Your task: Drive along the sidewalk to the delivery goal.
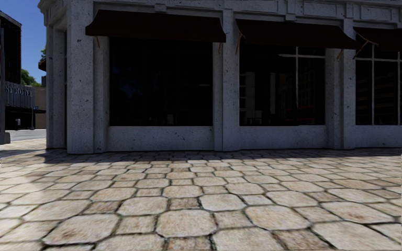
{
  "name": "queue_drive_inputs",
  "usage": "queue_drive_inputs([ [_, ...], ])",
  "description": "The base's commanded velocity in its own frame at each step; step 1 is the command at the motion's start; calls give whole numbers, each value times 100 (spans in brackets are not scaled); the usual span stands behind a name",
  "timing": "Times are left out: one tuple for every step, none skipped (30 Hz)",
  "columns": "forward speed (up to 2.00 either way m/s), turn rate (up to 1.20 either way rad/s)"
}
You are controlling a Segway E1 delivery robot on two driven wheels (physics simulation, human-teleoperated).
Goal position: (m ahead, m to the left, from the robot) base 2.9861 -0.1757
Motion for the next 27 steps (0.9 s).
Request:
queue_drive_inputs([
  [200,36],
  [200,34],
  [200,0],
  [200,0],
  [200,0],
  [200,0],
  [200,0],
  [200,0],
  [200,0],
  [200,0],
  [200,0],
  [200,0],
  [200,0],
  [200,0],
  [200,0],
  [200,0],
  [200,0],
  [200,0],
  [200,0],
  [200,0],
  [200,0],
  [200,0],
  [200,0],
  [200,0],
  [185,0],
  [111,0],
  [86,0],
])
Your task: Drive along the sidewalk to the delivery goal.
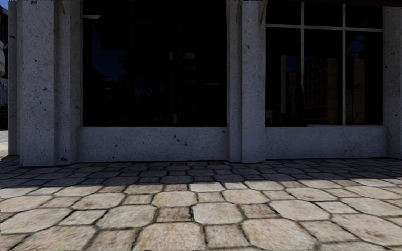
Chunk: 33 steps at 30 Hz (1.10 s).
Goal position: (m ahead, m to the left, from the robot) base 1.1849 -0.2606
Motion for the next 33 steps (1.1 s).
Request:
queue_drive_inputs([
  [86,0],
  [68,0],
  [57,0],
  [54,0],
  [54,0],
  [53,0],
  [49,0],
  [45,0],
  [45,0],
  [38,0],
  [26,0],
  [20,0],
  [20,0],
  [12,0],
  [9,0],
  [8,0],
  [8,0],
  [6,0],
  [0,0],
  [0,0],
  [0,0],
  [0,0],
  [0,0],
  [0,0],
  [0,0],
  [0,0],
  [0,0],
  [0,0],
  [0,0],
  [0,0],
  [0,0],
  [0,0],
  [0,0],
])
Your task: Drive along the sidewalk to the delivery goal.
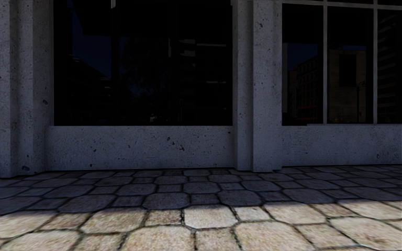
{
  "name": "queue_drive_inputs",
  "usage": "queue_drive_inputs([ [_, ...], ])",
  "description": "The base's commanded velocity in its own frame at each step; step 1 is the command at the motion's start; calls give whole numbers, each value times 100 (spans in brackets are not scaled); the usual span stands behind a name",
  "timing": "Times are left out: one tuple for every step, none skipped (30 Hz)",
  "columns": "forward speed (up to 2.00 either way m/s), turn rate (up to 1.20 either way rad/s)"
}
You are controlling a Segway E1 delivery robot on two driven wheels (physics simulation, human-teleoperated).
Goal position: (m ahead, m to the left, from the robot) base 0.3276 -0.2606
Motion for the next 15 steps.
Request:
queue_drive_inputs([
  [0,0],
  [0,0],
  [0,0],
  [0,0],
  [0,0],
  [0,0],
  [0,0],
  [0,0],
  [0,0],
  [0,0],
  [0,0],
  [0,0],
  [0,0],
  [0,0],
  [0,0],
])
